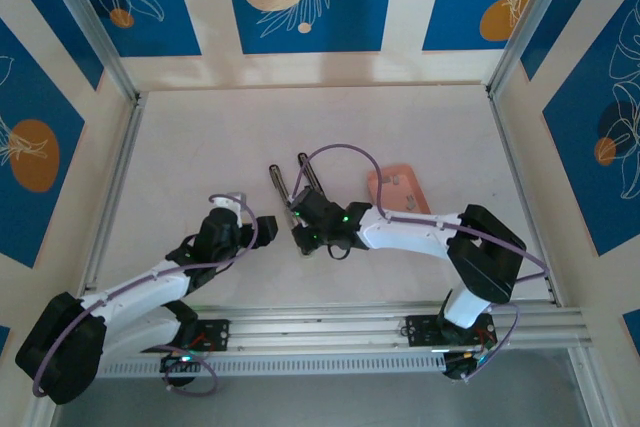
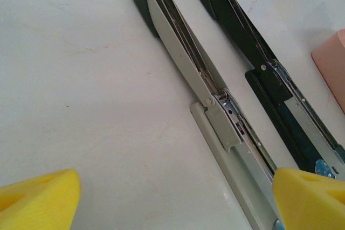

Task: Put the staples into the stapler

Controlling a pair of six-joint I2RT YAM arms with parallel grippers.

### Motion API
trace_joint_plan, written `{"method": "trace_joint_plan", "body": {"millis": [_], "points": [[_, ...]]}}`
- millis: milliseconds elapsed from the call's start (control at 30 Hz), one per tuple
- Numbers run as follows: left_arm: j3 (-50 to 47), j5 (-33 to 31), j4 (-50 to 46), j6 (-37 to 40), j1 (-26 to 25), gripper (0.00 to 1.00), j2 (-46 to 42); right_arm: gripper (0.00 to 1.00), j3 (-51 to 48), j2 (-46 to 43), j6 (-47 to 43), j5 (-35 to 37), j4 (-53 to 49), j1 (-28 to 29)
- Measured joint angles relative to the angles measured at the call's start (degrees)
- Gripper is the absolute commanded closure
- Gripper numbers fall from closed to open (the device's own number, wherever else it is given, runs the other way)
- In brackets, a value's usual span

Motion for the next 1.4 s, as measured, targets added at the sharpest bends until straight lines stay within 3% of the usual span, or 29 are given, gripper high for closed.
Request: {"method": "trace_joint_plan", "body": {"millis": [1400], "points": [[-0.02, 0.0, 0.0, -0.42, 0.0, 0.09, 0.02, 0.86, -0.02, 2.64, 0.0, 0.02, -0.59, 0.2]]}}
